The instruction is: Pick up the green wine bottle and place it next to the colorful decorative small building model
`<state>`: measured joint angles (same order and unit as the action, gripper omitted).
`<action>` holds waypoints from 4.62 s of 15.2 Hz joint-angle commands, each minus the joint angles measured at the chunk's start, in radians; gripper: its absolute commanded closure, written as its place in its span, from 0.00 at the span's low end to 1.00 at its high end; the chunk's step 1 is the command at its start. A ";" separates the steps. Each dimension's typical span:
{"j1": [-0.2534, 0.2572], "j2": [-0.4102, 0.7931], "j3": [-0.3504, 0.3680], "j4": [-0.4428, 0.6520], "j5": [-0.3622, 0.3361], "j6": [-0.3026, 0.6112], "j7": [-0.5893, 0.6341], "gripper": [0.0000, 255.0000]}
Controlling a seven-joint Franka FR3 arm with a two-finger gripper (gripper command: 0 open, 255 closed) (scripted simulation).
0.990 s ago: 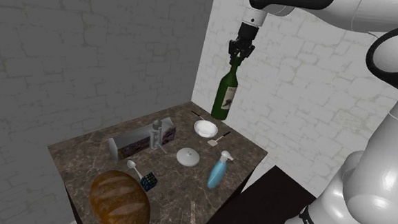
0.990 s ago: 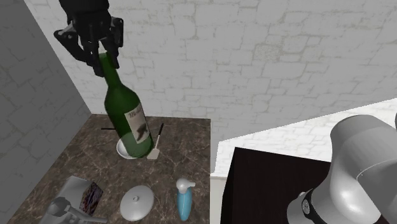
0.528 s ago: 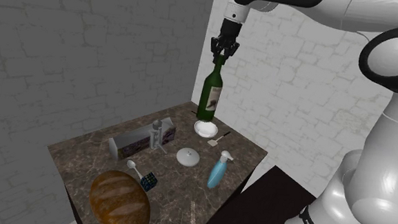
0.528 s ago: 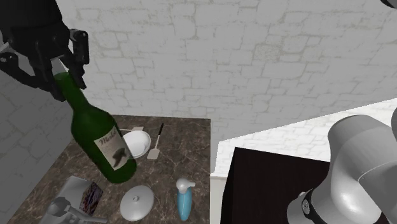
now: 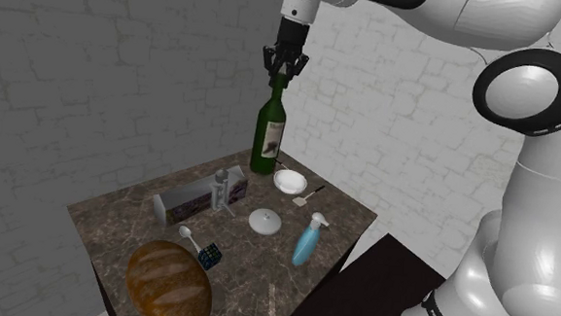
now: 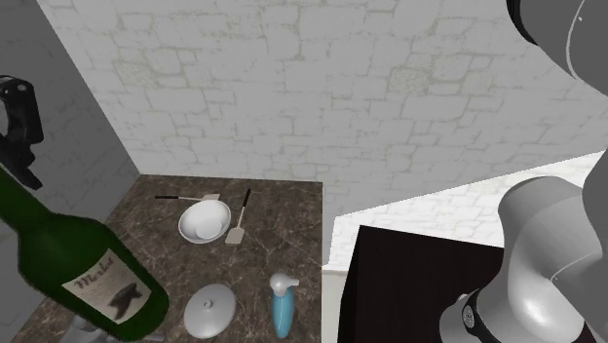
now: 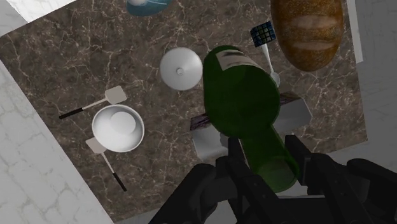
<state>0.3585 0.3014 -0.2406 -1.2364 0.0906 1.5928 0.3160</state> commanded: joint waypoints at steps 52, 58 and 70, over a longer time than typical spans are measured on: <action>0.033 0.103 0.031 -0.550 0.033 0.651 -0.002 1.00; 0.029 0.145 0.038 -0.573 0.047 0.715 -0.012 1.00; 0.016 0.245 0.057 -0.593 0.076 0.834 -0.032 1.00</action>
<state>0.3769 0.5384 -0.1851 -1.8293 0.1640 2.4176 0.2865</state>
